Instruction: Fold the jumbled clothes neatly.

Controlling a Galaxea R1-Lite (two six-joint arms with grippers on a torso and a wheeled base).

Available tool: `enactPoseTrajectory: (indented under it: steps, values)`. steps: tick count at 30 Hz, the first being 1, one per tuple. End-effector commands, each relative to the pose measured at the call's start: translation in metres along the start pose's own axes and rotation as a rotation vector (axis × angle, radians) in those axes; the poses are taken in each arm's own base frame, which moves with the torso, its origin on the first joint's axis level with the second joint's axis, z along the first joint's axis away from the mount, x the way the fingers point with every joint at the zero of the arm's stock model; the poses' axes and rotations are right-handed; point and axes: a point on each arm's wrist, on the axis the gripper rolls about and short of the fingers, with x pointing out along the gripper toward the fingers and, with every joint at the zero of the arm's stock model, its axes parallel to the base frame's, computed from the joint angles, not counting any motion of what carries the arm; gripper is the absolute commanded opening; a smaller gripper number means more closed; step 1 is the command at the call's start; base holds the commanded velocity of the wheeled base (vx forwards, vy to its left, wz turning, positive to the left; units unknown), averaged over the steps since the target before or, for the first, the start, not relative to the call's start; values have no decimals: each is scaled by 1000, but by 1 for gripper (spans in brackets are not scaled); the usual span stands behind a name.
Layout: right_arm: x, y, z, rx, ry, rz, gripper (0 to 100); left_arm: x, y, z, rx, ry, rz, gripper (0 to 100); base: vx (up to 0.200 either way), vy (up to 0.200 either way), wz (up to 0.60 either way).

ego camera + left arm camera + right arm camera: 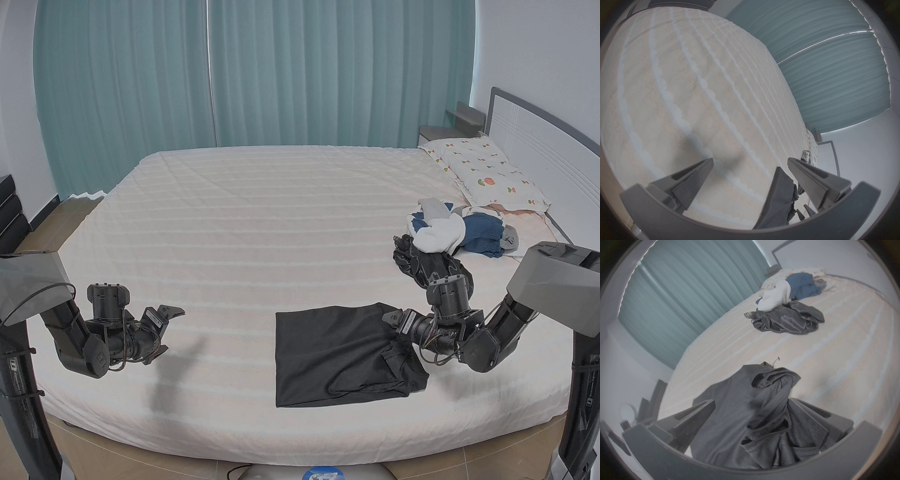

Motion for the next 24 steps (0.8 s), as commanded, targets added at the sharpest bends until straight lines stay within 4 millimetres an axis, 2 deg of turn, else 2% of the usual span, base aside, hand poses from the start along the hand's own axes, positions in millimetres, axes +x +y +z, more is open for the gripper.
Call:
enactPoseTrajectory:
  steps: [1,3,6,9,16,24]
  values:
    - [1,0,-21,-94,26,-46,100,0,1,0,0,1,2,100,0,0,0]
    - [3,-7,-33,-188,45,-91,100,0,1,0,-2,1,2,100,0,0,0]
    - [3,-11,-39,-231,61,-110,100,1,0,0,0,0,1,100,0,0,0]
    - [0,-16,-40,-246,76,-127,100,0,1,0,0,1,2,100,0,0,0]
    - [-7,-46,-40,-321,130,-208,100,1,1,0,-1,2,3,100,0,0,0]
    - [-46,-68,-30,-273,150,-248,100,1,1,0,-2,2,3,100,0,0,0]
